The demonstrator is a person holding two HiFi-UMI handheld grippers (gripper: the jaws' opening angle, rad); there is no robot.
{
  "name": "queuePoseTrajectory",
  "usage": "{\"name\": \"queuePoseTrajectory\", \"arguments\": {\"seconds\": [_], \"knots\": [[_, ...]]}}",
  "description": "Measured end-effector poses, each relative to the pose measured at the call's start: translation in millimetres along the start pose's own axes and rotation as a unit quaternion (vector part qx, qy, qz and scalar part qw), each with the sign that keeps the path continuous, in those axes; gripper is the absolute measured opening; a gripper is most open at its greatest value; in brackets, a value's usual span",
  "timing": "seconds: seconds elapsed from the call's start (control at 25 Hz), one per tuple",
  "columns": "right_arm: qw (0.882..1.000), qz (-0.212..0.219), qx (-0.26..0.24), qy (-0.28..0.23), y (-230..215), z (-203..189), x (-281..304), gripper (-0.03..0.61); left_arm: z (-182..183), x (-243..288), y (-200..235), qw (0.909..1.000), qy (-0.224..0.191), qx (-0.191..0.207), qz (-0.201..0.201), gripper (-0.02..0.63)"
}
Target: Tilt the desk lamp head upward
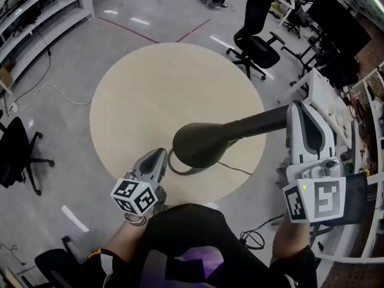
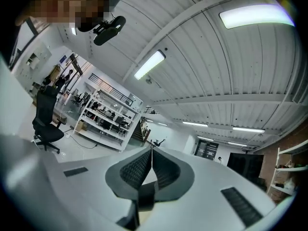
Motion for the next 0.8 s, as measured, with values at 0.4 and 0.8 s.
{"name": "queuePoseTrajectory", "arguments": {"seconds": [0.4, 0.8], "knots": [[0.999, 0.032, -0.005, 0.006, -16, -10, 40, 0.015, -14, 7, 13, 0.9823, -0.034, -0.151, -0.105, 0.101], [0.998, 0.053, 0.007, 0.019, -17, -19, 56, 0.015, -12, 17, 13, 0.9646, -0.033, -0.203, -0.165, 0.118]]}}
Point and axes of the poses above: the fingertips, and each gripper's own axes: x forward along the fingers, y to its left, z out of its top, the point moved 7 cm from there along -x, backward along the fingers
